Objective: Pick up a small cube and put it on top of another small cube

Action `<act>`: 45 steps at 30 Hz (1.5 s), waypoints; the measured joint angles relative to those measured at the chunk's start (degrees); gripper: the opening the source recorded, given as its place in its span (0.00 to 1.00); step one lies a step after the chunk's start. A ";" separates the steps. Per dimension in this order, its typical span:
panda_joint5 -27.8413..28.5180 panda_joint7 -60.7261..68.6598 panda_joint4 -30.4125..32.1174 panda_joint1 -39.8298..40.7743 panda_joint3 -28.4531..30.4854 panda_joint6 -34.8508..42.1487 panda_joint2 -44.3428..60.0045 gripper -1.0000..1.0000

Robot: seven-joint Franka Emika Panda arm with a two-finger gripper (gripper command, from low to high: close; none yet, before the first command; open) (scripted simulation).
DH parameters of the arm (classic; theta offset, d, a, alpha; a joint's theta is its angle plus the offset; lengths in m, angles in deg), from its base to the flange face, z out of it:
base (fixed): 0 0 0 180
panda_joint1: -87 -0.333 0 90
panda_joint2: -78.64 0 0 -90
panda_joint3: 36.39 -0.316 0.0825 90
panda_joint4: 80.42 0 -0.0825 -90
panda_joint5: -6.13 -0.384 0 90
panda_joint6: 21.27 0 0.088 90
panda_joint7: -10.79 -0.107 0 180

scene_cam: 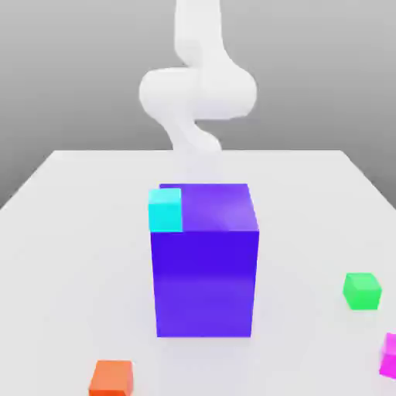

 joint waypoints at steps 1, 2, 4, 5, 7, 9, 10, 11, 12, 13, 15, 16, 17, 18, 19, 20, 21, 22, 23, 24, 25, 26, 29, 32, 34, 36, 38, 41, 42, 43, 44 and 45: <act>0.51 -2.17 -0.15 0.66 -1.57 -0.44 2.22 0.50; 0.86 -4.13 -0.28 1.48 -3.25 -0.92 4.31 0.50; 2.17 -8.46 -0.56 2.44 -6.09 -1.77 8.44 0.50; 2.82 -10.60 -0.69 3.01 -7.59 -2.21 10.46 0.50; 4.37 -15.05 -0.95 3.94 -10.46 -3.08 14.52 0.50; 6.15 -19.64 -1.22 4.68 -13.19 -3.94 18.61 0.50; 7.13 -22.02 -1.36 4.99 -14.51 -4.36 20.67 0.50; 8.18 -24.43 -1.49 5.23 -15.76 -4.77 22.75 0.50; 9.25 -26.86 -1.63 5.45 -17.00 -5.18 24.84 0.50; 10.36 -29.29 -1.78 5.65 -18.22 -5.56 26.94 0.50; 12.78 -34.36 -2.08 5.51 -20.09 -6.32 31.23 0.50; 14.01 -36.89 -2.23 5.29 -20.88 -6.68 33.38 0.50; 15.22 -39.40 -2.38 4.57 -21.36 -7.03 35.55 0.50; 16.41 -41.91 -2.54 3.92 -21.88 -7.39 37.71 0.50; 17.52 -44.35 -2.69 3.12 -22.27 -7.77 39.85 0.50; 18.55 -46.75 -2.84 2.12 -22.37 -8.14 41.97 0.50; 19.46 -49.07 -2.98 1.36 -22.44 -8.53 44.05 0.50; 20.27 -51.30 -3.11 0.66 -22.53 -8.98 46.11 0.50; 20.89 -53.42 -3.24 -0.23 -22.43 -9.40 48.12 0.50; 21.46 -55.50 -3.36 -0.98 -22.49 -9.88 50.10 0.50; 21.88 -57.47 -3.47 -1.84 -22.50 -10.40 52.04 0.50; 22.15 -59.35 -3.56 -2.77 -22.48 -10.96 53.93 0.50; 22.14 -64.43 -3.77 -5.64 -22.48 -12.83 59.30 0.50; 21.06 -68.80 -3.89 -8.25 -22.93 -14.96 64.28 0.50; 22.52 -71.19 -4.67 -10.22 -21.36 -17.41 68.18 0.50; 25.02 -73.31 -5.78 -12.59 -18.61 -20.37 72.41 0.50; 25.97 -74.05 -6.20 -13.47 -17.55 -21.45 73.94 0.00; 25.97 -74.04 -6.20 -13.47 -17.55 -21.56 73.94 0.00; 25.96 -74.04 -6.20 -13.47 -17.55 -21.62 73.94 0.00; 26.29 -74.28 -6.40 -14.00 -16.93 -22.13 74.69 0.00; 25.76 -73.94 -6.19 -13.66 -17.39 -21.66 73.97 0.00; 24.77 -73.24 -5.78 -12.89 -18.38 -20.64 72.52 0.00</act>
